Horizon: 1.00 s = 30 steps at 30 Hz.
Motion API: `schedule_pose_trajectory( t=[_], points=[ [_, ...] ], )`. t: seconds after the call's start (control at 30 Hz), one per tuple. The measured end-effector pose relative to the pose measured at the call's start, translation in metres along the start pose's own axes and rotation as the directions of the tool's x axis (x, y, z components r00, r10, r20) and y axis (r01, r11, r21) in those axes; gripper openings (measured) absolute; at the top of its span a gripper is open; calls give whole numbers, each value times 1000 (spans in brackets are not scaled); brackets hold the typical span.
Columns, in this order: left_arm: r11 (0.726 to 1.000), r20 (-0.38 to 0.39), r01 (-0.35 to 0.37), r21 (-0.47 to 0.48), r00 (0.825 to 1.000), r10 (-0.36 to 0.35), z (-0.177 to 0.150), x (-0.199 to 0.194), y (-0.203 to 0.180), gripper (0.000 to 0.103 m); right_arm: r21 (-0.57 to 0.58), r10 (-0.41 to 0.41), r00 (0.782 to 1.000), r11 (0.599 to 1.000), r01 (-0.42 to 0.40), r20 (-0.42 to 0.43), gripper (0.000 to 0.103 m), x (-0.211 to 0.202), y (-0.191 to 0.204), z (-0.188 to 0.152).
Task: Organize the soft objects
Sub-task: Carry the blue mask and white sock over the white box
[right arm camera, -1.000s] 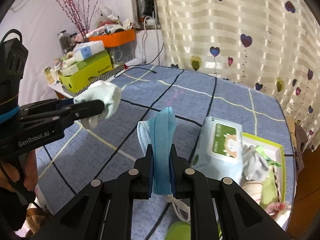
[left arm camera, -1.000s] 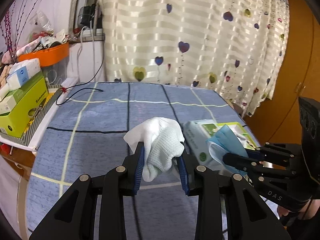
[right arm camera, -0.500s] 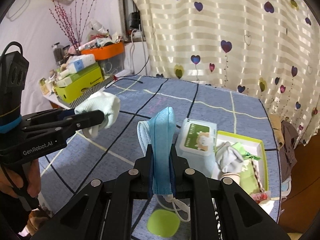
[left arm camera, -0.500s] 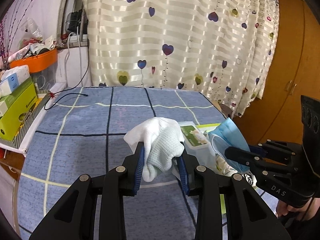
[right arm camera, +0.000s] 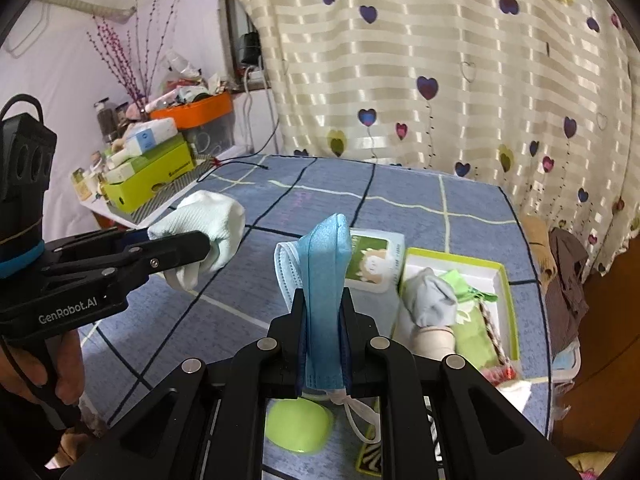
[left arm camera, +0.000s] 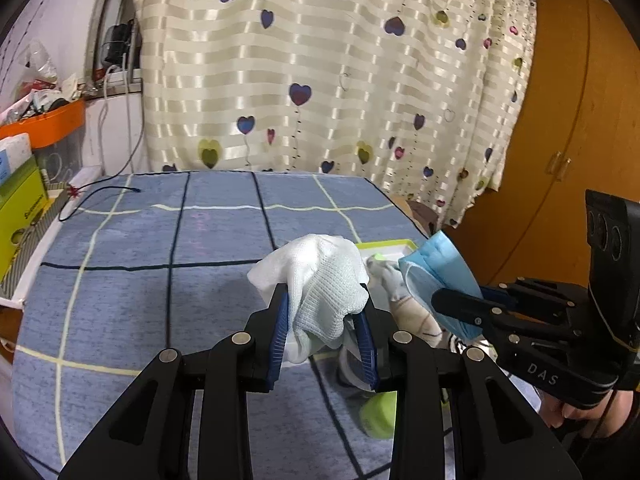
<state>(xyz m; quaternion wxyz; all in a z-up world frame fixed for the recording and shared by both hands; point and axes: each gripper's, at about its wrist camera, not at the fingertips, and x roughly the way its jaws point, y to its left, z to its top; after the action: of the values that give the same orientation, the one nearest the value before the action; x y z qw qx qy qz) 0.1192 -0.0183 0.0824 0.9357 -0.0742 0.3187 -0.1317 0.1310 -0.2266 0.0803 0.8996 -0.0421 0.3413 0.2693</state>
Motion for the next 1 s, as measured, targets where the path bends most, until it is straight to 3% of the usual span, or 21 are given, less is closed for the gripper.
schedule_pose_trajectory(
  t=[1.0],
  points=[
    [983,-110,153,105,984,-141,0,64,-86,33,143,-93,996,985,92,-5,13,-21,-84,-32]
  ],
)
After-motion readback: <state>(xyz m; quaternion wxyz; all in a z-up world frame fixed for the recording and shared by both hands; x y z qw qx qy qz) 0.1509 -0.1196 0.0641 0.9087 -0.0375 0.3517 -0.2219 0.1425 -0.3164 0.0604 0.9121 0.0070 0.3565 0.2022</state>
